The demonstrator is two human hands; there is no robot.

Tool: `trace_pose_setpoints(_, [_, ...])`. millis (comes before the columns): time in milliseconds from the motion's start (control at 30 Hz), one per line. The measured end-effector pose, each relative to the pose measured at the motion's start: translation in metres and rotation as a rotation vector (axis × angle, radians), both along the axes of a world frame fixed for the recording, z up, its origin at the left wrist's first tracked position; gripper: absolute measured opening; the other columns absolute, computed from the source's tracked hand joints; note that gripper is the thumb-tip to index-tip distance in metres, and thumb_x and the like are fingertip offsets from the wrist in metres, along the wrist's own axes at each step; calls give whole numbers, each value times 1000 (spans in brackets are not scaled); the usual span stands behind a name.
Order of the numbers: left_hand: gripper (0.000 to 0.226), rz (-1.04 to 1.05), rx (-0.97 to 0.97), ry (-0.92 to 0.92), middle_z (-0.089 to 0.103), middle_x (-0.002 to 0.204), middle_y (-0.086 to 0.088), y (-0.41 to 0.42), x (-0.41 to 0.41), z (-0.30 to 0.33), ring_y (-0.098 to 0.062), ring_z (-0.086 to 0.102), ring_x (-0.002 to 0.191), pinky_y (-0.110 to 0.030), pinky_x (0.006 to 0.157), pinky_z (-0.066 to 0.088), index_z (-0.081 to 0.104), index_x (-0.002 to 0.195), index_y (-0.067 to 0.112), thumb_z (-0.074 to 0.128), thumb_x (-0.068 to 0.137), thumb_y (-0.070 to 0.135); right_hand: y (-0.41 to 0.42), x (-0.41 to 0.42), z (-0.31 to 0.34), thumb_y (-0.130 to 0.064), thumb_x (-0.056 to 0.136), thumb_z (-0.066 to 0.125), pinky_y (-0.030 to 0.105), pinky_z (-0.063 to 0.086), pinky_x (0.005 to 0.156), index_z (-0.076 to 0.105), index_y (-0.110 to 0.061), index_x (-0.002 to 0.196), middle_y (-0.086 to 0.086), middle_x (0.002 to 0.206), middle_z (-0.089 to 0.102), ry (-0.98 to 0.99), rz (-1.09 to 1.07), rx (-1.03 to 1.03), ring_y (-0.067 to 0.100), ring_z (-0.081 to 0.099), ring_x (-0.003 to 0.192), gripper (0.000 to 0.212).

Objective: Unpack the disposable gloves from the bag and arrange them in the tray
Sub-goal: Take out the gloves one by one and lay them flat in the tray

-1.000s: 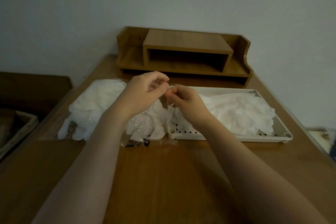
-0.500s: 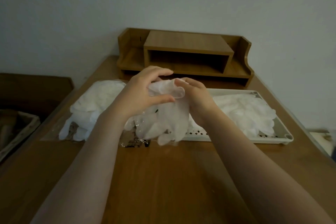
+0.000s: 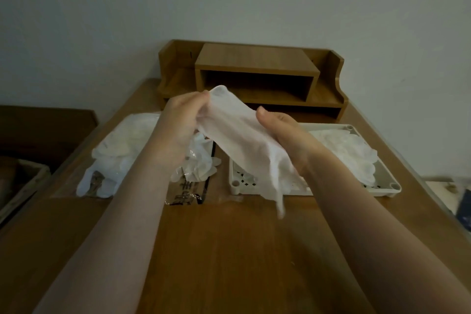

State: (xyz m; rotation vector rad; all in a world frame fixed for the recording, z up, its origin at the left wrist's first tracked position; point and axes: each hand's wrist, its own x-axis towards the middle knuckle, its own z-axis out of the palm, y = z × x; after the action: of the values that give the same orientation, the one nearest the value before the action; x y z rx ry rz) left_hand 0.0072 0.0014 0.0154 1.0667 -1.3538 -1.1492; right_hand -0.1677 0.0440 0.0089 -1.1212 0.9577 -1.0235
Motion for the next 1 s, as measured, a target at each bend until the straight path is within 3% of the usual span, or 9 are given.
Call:
trace_pose_setpoints(100, [26, -29, 179, 95, 62, 78, 1, -1, 0, -3, -15, 59, 83, -34, 75, 48, 64, 78, 18, 50, 93, 34, 2, -12, 0, -31, 82, 64, 29, 58, 64, 68, -14, 91, 7, 88, 69, 20, 77, -9, 19, 68, 73, 19])
trace_pose_setpoints(167, [35, -157, 214, 4, 66, 74, 1, -1, 2, -5, -13, 63, 77, -29, 69, 47, 67, 81, 16, 53, 88, 47, 1, -20, -3, -28, 86, 61, 29, 58, 65, 67, -15, 95, 6, 87, 69, 23, 87, 16, 19, 68, 73, 16])
trace_pose_setpoints(333, [58, -227, 209, -312, 73, 93, 1, 2, -13, 2, -18, 66, 94, -36, 90, 49, 73, 95, 18, 72, 55, 61, -9, -33, -2, -40, 94, 46, 24, 53, 68, 61, -15, 99, 1, 81, 63, 162, 424, 23, 12, 64, 70, 30])
trace_pose_setpoints(500, [20, -187, 26, -376, 61, 82, 4, 3, -37, 8, -13, 57, 80, -27, 71, 43, 63, 75, 21, 61, 89, 35, -15, -68, -7, -62, 67, 71, 25, 54, 69, 59, -7, 108, 7, 90, 64, 311, 559, 8, 17, 65, 77, 70])
trace_pose_setpoints(633, [17, -184, -20, -266, 55, 79, 6, 12, -59, -1, -12, 53, 74, -25, 65, 43, 57, 80, 23, 53, 94, 31, -4, -117, -6, -24, 89, 60, 23, 57, 73, 62, -10, 114, 1, 103, 70, 143, 756, 4, 12, 69, 89, 29])
trace_pose_setpoints(733, [3, -192, 32, -283, 61, 96, 0, 16, -78, -11, -19, 61, 85, -32, 70, 50, 52, 98, 26, 53, 95, 27, 6, -153, 3, -22, 86, 65, 26, 58, 72, 69, -12, 104, 2, 98, 72, 91, 644, 56, 14, 70, 87, 21])
trace_pose_setpoints(833, [14, -158, -12, -564, 57, 93, 1, 11, -94, -22, -28, 52, 71, -34, 58, 42, 44, 102, 30, 45, 98, 16, 4, -177, 10, -35, 71, 78, 28, 58, 67, 73, -9, 92, 7, 93, 72, 434, 283, 231, 18, 71, 80, 33])
trace_pose_setpoints(933, [29, -162, -42, -684, 58, 92, 2, 4, -101, -31, -18, 47, 65, -28, 56, 37, 54, 88, 26, 36, 98, 6, -10, -182, 5, -39, 86, 66, 31, 49, 85, 67, -15, 111, -2, 100, 67, 1134, -45, 241, 16, 63, 91, 35])
trace_pose_setpoints(1000, [38, -169, -48, -726, 53, 96, 6, 4, -105, -34, -7, 45, 70, -20, 57, 36, 61, 80, 21, 34, 96, -1, -16, -181, 6, -36, 90, 60, 27, 46, 81, 67, -17, 109, -4, 96, 66, 1286, -110, 191, 15, 60, 88, 28])
